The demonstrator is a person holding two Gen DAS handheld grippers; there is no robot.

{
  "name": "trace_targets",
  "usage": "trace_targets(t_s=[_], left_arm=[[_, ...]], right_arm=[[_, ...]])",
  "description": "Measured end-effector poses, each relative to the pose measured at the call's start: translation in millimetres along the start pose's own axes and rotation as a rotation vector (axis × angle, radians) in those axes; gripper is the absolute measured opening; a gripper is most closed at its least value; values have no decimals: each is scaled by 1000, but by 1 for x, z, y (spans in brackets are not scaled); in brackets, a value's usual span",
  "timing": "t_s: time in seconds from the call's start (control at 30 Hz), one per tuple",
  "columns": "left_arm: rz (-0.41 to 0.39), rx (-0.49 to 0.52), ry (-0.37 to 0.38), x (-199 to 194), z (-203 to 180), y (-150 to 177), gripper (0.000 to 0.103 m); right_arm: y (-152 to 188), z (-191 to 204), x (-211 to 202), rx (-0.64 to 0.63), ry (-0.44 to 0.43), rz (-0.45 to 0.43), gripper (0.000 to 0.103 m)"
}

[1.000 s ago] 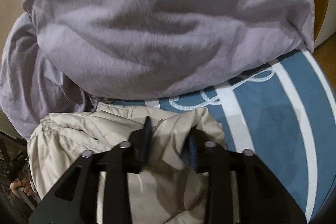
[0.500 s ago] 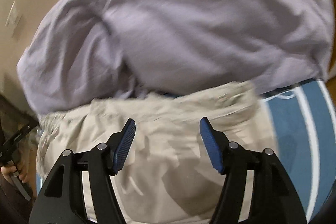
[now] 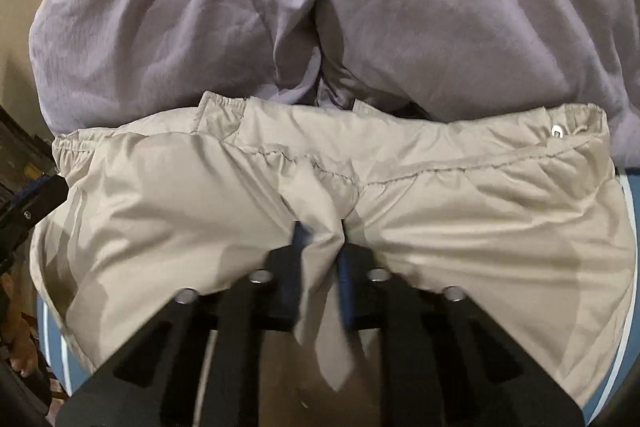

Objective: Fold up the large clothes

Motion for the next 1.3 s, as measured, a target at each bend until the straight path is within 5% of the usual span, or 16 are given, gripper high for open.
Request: trace_targets(t_s=[0.47, 0.7, 0.87, 1.07, 1.3], left_arm=[[-29, 17, 44, 19, -17, -8, 76], [15, 49, -46, 66, -23, 6, 78], [22, 33, -81, 86, -17, 4, 78], [18, 16, -98, 101, -12, 5, 78], [15, 6, -91, 105, -9, 7, 80]], right_arm=[[-30, -12, 23, 49, 48, -39, 2], [-22, -22, 18, 66, 1, -61, 4], [-10, -27, -7, 81, -6, -121, 49], [8, -26, -40, 93, 6, -170, 51], [15, -14, -17, 51, 88, -163, 54]])
Point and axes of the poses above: each gripper's, at about its wrist camera, not at the fingertips, and x roughly the way its jaws point, z to its left, y to its underside, the point moved 1 cm from there along x, roughly the way its jaws point, and after that the axes turned 2 degrees about -z, right-handed, at the moved point
